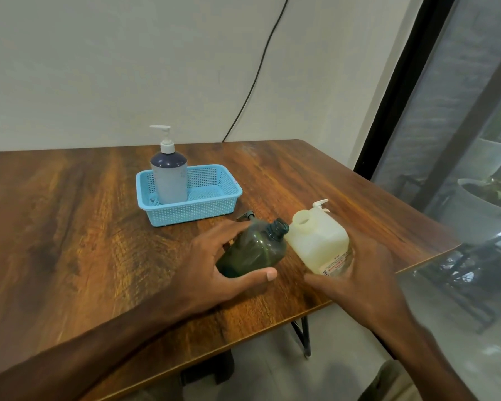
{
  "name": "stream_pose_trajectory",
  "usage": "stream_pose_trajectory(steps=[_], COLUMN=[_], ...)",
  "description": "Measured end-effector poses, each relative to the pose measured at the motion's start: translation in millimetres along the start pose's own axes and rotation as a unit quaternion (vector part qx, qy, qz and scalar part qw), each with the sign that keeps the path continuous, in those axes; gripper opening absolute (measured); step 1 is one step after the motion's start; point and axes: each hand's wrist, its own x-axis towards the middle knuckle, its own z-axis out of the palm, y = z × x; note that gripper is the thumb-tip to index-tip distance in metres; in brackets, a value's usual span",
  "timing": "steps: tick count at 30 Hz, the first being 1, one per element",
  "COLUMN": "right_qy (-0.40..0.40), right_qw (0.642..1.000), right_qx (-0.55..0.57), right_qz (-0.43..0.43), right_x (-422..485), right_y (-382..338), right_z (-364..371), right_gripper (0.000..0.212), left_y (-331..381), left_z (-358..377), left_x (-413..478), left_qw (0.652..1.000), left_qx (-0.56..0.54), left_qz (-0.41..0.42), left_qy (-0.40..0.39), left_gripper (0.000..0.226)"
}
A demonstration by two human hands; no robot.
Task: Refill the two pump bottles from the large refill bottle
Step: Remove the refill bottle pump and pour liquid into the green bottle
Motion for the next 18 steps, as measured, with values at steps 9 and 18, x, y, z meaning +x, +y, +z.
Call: stream_pose_trajectory(steps=[9, 18], right_qy=[-0.007, -0.024], right_qw=[1.000, 0.999], right_qx=[-0.001, -0.011], right_qz=[-0.016, -0.022], right_x=[-3.4, -4.5], right_y=[4.5, 11.8], right_z=[-3.7, -3.1], right_gripper=[0.095, 0.097], left_y=[-1.2, -7.4], left_z=[2.0, 4.6], left_x=[-0.7, 0.5], left_qw=[1.000, 1.000], left_qx=[0.001, 0.003], left_qz=[0.005, 0.029], left_qy=[-0.012, -0.011], left_gripper=[0.068, 0.072])
